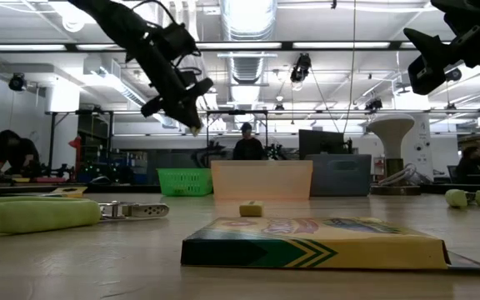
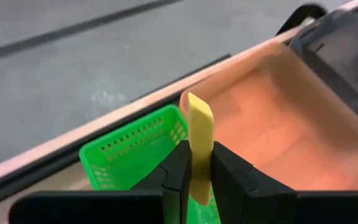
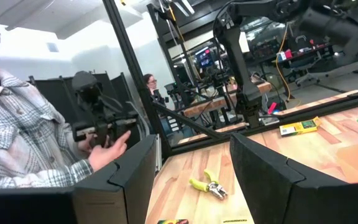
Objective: Pick & Place School Supplies
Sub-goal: Put the yellow eraser into the green bin
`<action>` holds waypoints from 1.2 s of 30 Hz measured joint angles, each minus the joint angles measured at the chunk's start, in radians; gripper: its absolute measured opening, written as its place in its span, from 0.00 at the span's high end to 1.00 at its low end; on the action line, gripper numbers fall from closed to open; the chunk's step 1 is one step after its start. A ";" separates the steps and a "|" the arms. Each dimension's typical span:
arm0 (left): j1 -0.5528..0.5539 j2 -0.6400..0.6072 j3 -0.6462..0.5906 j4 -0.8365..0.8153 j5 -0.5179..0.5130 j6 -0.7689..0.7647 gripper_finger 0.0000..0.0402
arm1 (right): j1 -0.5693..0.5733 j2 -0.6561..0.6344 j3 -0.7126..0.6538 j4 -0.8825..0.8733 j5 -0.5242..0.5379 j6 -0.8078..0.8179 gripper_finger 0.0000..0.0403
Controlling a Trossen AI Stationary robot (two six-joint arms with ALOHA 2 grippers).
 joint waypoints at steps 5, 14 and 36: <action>0.015 0.049 0.000 0.000 0.043 -0.014 0.87 | 0.000 0.000 0.000 0.000 0.000 0.000 0.50; 0.033 0.116 0.000 -0.006 0.104 -0.037 0.87 | 0.000 0.000 0.000 0.000 0.000 0.000 0.50; 0.043 0.217 0.000 -0.023 0.174 -0.103 0.87 | 0.000 0.000 0.000 0.000 0.000 0.000 0.50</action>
